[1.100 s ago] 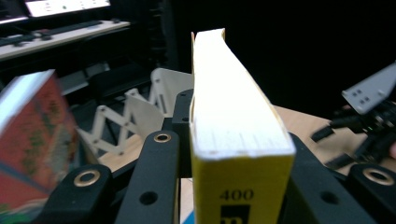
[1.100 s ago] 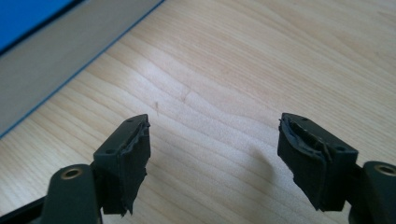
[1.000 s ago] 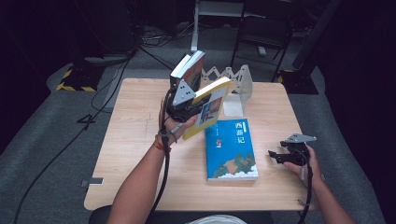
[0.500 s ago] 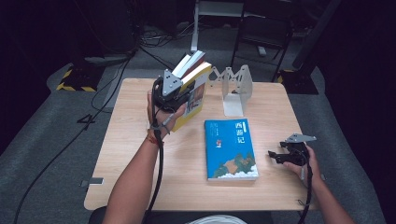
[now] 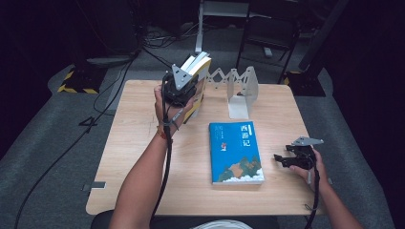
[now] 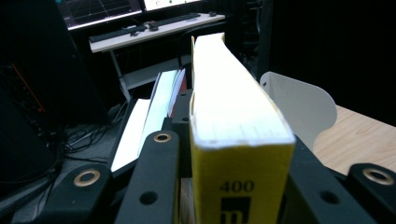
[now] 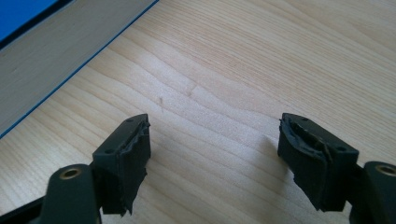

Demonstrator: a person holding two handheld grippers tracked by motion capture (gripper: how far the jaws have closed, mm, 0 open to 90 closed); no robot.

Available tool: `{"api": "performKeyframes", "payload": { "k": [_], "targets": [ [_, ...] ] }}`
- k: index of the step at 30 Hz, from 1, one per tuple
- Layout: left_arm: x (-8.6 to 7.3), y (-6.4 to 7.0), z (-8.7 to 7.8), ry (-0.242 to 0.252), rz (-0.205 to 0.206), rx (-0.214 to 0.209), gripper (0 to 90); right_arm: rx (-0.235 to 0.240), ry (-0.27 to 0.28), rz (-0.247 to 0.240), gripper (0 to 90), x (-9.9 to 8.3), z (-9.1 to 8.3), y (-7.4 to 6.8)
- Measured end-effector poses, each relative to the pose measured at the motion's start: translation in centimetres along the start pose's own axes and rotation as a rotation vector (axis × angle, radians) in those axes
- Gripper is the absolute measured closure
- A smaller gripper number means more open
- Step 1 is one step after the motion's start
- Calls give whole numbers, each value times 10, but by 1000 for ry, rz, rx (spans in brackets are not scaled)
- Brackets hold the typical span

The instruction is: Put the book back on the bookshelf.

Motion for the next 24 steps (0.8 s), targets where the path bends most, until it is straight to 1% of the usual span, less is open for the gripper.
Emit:
{"api": "performKeyframes", "payload": {
  "k": [3,4,5,6,8,9,11,14,16,17,18,20,23,24],
  "targets": [
    [-5,-1,10,-12,-25,6,742,0,2,-4,262,0,0,0],
    [-5,-1,10,-12,-25,6,742,1,2,-3,262,0,0,0],
    [-7,-1,15,-16,-31,14,742,1,2,-3,262,0,0,0],
    [-9,-2,19,-16,-30,26,742,2,1,0,261,0,0,0],
    [-10,-1,21,-17,-28,34,743,3,2,1,260,0,0,0],
    [-10,-1,23,-22,-20,39,743,6,3,3,259,0,0,0],
    [-13,0,28,-28,-16,43,742,6,3,3,259,0,1,0],
    [-16,0,33,-36,-19,49,742,4,4,2,259,0,1,0],
    [-18,0,36,-40,-15,62,742,3,4,1,261,0,1,-1],
    [-21,-1,39,-45,-6,79,742,3,3,0,261,0,1,-1],
    [-21,-1,39,-45,-6,79,742,3,3,0,261,0,1,-1],
    [-24,-2,41,-51,0,93,742,3,4,1,261,0,1,-1],
    [-27,-4,43,-48,-29,91,742,4,5,-2,261,0,1,-1],
    [-27,-4,43,-47,-30,87,742,5,5,-2,261,0,1,-1]
  ]
}}
Point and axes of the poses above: each handheld gripper's, and its own axes: z roughly forward along the jaws, x roughly out of its top, y roughly to its right, the point moved 7 cm from there along z, roughly forward along the jaws, and after that the axes turned 7 degrees about y, right-handed, at the moved point
